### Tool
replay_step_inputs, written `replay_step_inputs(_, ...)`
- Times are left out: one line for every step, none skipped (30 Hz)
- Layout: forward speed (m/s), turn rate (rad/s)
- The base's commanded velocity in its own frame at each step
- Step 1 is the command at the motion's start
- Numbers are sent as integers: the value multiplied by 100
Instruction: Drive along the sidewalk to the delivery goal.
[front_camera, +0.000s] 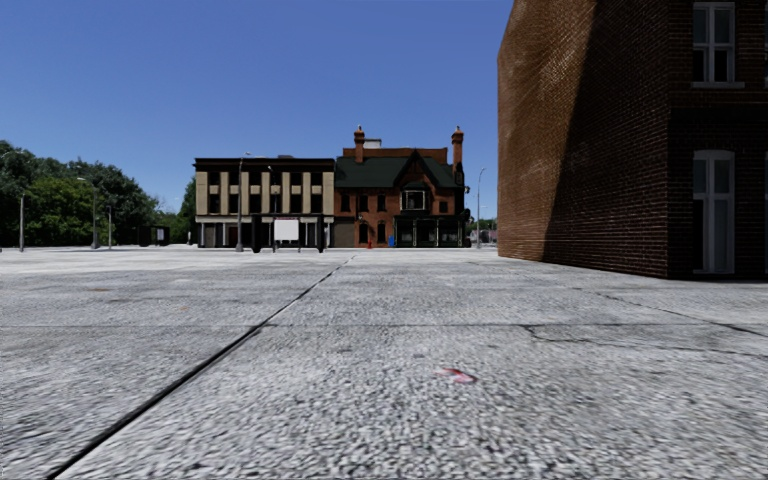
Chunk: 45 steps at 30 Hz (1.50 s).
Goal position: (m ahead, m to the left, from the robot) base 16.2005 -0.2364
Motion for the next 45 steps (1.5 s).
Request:
replay_step_inputs(200,0)
replay_step_inputs(200,0)
replay_step_inputs(200,0)
replay_step_inputs(200,0)
replay_step_inputs(200,0)
replay_step_inputs(200,0)
replay_step_inputs(200,0)
replay_step_inputs(200,0)
replay_step_inputs(200,0)
replay_step_inputs(200,0)
replay_step_inputs(200,0)
replay_step_inputs(200,0)
replay_step_inputs(200,0)
replay_step_inputs(200,0)
replay_step_inputs(200,0)
replay_step_inputs(200,0)
replay_step_inputs(200,0)
replay_step_inputs(200,0)
replay_step_inputs(200,0)
replay_step_inputs(200,0)
replay_step_inputs(200,0)
replay_step_inputs(200,0)
replay_step_inputs(200,0)
replay_step_inputs(200,0)
replay_step_inputs(200,0)
replay_step_inputs(200,0)
replay_step_inputs(200,0)
replay_step_inputs(200,0)
replay_step_inputs(200,0)
replay_step_inputs(200,0)
replay_step_inputs(200,0)
replay_step_inputs(200,7)
replay_step_inputs(200,8)
replay_step_inputs(200,0)
replay_step_inputs(200,0)
replay_step_inputs(200,0)
replay_step_inputs(200,0)
replay_step_inputs(200,0)
replay_step_inputs(200,0)
replay_step_inputs(200,0)
replay_step_inputs(200,0)
replay_step_inputs(200,0)
replay_step_inputs(200,0)
replay_step_inputs(200,0)
replay_step_inputs(200,0)
